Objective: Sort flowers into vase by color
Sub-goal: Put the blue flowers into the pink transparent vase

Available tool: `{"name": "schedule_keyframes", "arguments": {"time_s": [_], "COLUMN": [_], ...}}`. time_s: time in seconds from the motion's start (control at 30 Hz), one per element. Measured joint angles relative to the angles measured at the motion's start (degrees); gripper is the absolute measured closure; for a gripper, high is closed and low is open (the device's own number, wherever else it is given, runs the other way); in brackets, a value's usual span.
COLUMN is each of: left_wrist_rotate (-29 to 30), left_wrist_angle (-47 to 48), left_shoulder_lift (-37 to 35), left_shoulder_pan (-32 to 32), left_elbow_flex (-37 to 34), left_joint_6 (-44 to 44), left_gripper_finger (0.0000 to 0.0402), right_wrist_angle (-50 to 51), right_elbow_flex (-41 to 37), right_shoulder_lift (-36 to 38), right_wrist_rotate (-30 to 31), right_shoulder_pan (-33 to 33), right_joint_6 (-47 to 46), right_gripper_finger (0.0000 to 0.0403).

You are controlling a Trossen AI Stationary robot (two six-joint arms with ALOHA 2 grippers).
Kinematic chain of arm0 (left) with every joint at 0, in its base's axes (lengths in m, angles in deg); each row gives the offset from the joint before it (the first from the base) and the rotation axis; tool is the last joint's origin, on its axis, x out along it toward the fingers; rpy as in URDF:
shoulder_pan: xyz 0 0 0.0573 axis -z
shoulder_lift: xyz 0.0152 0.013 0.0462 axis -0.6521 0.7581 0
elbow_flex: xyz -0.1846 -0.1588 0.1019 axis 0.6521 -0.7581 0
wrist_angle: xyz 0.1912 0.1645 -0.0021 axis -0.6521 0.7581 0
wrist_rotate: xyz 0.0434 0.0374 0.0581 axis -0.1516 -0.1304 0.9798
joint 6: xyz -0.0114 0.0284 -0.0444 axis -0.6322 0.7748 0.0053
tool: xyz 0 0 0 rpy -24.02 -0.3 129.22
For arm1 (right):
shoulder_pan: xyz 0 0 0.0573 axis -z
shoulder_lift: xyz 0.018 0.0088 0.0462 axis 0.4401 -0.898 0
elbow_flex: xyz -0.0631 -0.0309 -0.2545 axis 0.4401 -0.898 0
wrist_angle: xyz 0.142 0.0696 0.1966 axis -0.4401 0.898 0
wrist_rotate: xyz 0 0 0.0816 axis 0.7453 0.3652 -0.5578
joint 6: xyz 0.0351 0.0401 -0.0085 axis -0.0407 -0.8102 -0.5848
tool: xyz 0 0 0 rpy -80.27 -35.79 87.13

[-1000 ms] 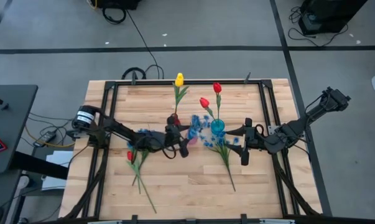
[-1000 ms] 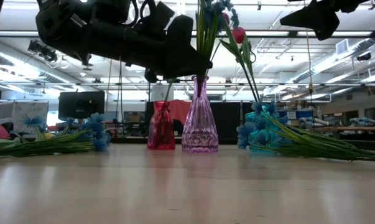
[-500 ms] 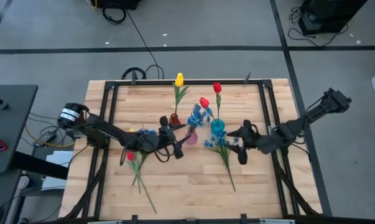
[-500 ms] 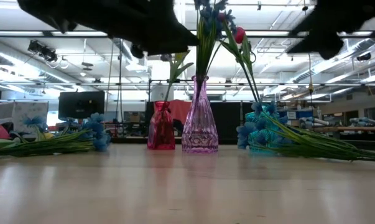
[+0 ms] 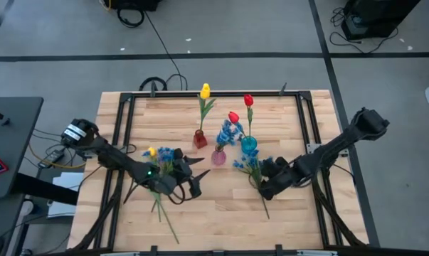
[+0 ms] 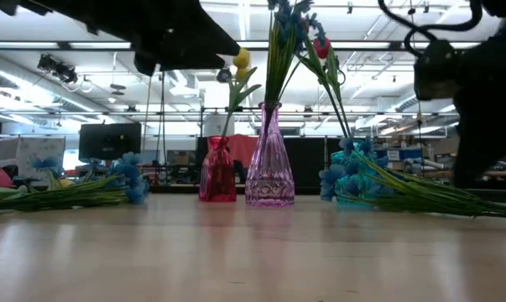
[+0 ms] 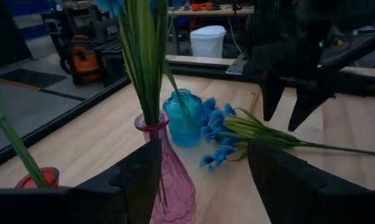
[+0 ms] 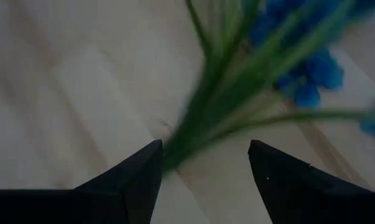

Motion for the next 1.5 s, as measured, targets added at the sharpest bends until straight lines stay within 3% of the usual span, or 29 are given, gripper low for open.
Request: {"name": "schedule_keyframes", "arguments": {"time_s": [0.3, 0.63, 1.0, 1.23, 1.5], "left_wrist_rotate": [1.6, 1.6, 1.3, -4.5, -5.6], "left_wrist_angle": [-0.8, 0.1, 1.5, 1.3, -20.6], "left_shoulder_lift": [0.0, -1.0, -1.7, -0.9, 7.3], "left_shoulder_pan": [2.7, 4.0, 4.8, 5.2, 10.0], "left_elbow_flex": [0.0, 0.0, 0.0, 0.0, -6.5], "left_joint_6": [0.0, 1.7, -6.0, -12.4, -15.6], "left_gripper_finger": [0.0158, 0.0159, 0.0159, 0.0159, 0.0159], "right_wrist_angle": [5.5, 5.7, 7.2, 7.5, -3.3], "right_elbow_flex": [8.6, 10.0, 9.8, 9.7, 9.7], "right_shoulder_lift": [-10.0, -16.5, -15.7, -14.3, -10.0], "right_wrist_rotate": [0.1, -1.1, -0.8, -2.1, -6.6], "right_shoulder_pan": [-1.5, -0.5, -0.4, -0.8, -3.2], "right_joint_6": [-4.5, -4.5, -3.3, -1.2, 5.5], "right_gripper_finger": [0.0155, 0.0165, 0.0248, 0.0306, 0.0344]}}
